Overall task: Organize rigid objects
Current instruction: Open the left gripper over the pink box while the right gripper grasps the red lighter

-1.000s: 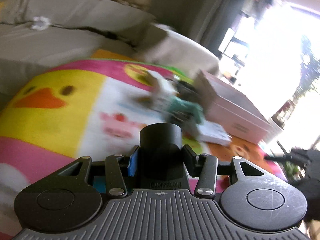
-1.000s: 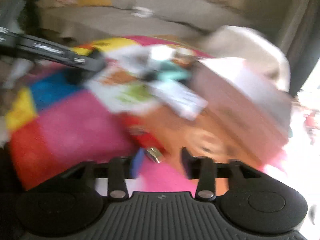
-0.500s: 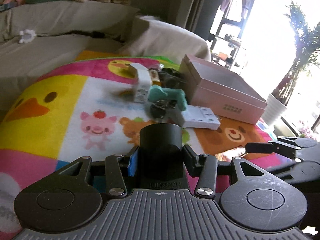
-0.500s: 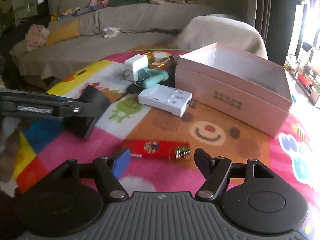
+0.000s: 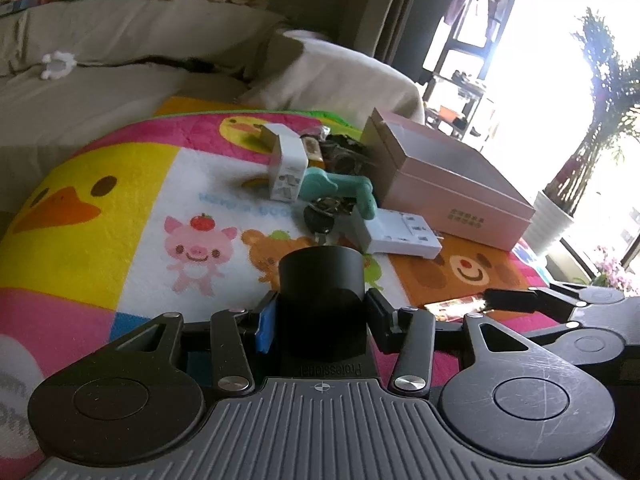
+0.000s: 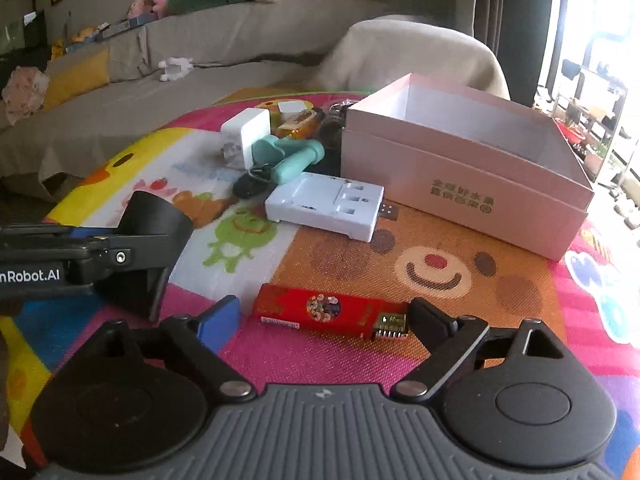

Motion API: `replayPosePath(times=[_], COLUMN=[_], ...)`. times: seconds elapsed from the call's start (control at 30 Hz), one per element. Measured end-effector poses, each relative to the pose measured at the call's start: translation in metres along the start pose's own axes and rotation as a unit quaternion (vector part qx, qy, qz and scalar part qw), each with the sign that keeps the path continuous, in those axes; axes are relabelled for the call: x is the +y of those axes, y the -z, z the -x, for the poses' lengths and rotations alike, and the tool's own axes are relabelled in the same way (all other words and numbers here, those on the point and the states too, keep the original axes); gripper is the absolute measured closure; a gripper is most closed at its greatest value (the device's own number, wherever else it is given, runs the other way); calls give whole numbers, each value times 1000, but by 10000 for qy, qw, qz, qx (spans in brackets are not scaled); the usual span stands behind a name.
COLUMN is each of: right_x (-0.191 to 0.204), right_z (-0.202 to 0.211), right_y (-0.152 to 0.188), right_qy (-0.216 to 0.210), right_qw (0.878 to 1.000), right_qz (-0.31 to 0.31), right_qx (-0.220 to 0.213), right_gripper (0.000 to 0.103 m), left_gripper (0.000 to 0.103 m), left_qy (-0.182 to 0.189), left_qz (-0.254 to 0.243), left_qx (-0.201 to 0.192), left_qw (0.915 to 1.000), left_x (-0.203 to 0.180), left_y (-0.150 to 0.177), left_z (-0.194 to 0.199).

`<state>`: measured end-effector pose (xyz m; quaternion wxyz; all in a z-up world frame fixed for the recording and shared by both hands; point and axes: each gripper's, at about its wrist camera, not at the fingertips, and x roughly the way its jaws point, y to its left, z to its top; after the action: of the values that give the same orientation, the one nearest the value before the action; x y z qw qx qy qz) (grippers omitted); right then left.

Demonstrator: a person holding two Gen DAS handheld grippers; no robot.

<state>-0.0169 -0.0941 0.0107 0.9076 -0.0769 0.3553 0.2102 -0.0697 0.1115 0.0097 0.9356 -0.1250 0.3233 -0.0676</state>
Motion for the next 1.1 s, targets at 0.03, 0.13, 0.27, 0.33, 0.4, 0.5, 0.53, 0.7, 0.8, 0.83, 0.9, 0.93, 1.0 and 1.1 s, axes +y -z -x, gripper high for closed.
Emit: replayPosePath(times=[0.03, 0.13, 0.27, 0.33, 0.4, 0.5, 0.53, 0.7, 0.8, 0.83, 0.9, 0.93, 1.0, 1.1], right_x=[-2, -10, -35, -51, -68, -90, -96, -114, -120, -123, -129, -132, -135, -133], right_z=[2, 13, 49, 67, 85, 104, 107, 108, 105, 103, 98, 96, 91, 88], right_y=[0, 0, 5, 6, 7, 12, 14, 30, 40, 43, 46, 46, 44, 34], right_qy=[-56, -129, 140, 325, 535, 734, 764, 883, 1000, 1024, 1012, 985, 934, 879], right_qw=[10000, 9998, 9981, 9958, 9925, 9872, 9861, 9843, 9840, 9841, 9851, 9857, 9863, 9863], right_qz=[6, 123, 223, 196, 105, -109, -174, -375, -341, -356, -449, -522, -624, -555], right_qx=[5, -43, -563, -832, -1091, -1409, -1466, -1484, -1431, -1404, -1315, -1261, -1205, -1280], right_gripper=[20, 20, 20, 20, 20, 20, 20, 20, 20, 20, 20, 20, 20, 20], left_gripper=[52, 52, 52, 52, 52, 51, 51, 53, 53, 53, 53, 53, 53, 53], left_qy=[4, 192, 606, 706, 763, 834, 871, 709, 721, 750, 752, 722, 587, 259], left_qz=[-60, -331, -740, -1085, -1321, -1263, -1047, -552, -418, -364, -299, -296, -375, -605], left_qx=[31, 149, 4, -324, -650, -1115, -1118, -512, -668, -658, -613, -608, -585, -440], left_qw=[10000, 9992, 9954, 9911, 9862, 9822, 9843, 9946, 9943, 9943, 9948, 9951, 9959, 9969], left_x=[-2, -15, -46, -70, -91, -118, -124, -130, -121, -116, -105, -98, -85, -65], left_y=[0, -3, -24, -51, -77, -121, -136, -156, -141, -136, -121, -117, -100, -65], left_z=[0, 3, 10, 11, 8, -14, -29, -100, -97, -94, -83, -78, -63, -41])
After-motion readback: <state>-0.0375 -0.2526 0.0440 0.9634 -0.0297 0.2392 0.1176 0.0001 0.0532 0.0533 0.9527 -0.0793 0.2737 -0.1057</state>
